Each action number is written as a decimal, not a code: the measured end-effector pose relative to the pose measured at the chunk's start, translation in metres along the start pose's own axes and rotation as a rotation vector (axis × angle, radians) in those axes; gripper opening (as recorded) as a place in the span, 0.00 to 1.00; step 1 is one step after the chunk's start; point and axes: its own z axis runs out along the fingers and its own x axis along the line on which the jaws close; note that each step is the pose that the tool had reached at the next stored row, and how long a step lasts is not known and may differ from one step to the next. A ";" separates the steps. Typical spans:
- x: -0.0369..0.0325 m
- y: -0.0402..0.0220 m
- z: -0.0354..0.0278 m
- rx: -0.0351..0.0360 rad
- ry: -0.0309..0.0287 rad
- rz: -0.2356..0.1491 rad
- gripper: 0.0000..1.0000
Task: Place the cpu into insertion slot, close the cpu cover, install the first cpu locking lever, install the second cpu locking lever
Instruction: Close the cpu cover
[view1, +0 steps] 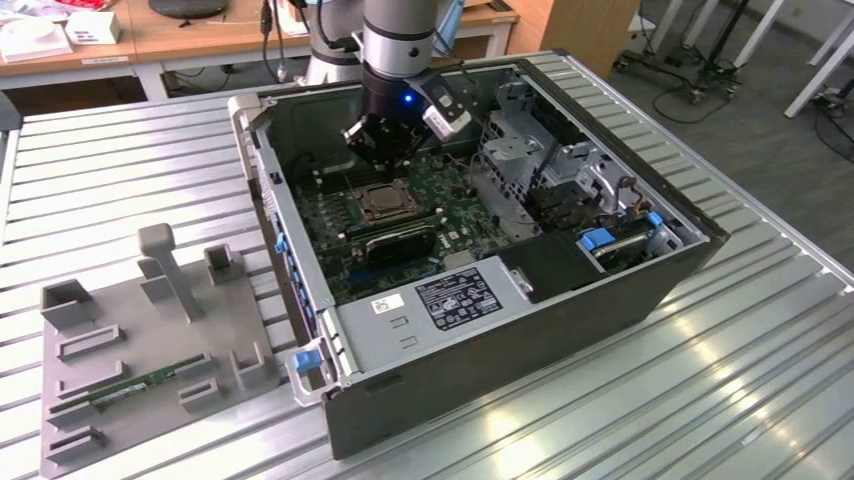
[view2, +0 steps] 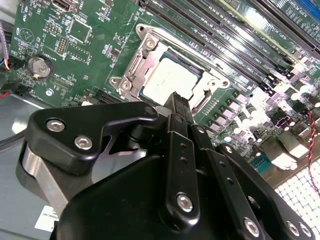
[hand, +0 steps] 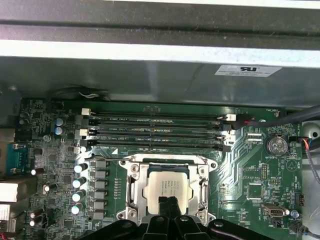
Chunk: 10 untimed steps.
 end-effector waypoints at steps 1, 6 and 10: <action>0.0000 0.0000 0.0000 0.0000 -0.0012 0.000 0.11; 0.0000 0.0000 0.0001 0.0001 -0.0044 0.000 0.11; 0.0000 0.0000 0.0001 0.0001 -0.0046 0.000 0.11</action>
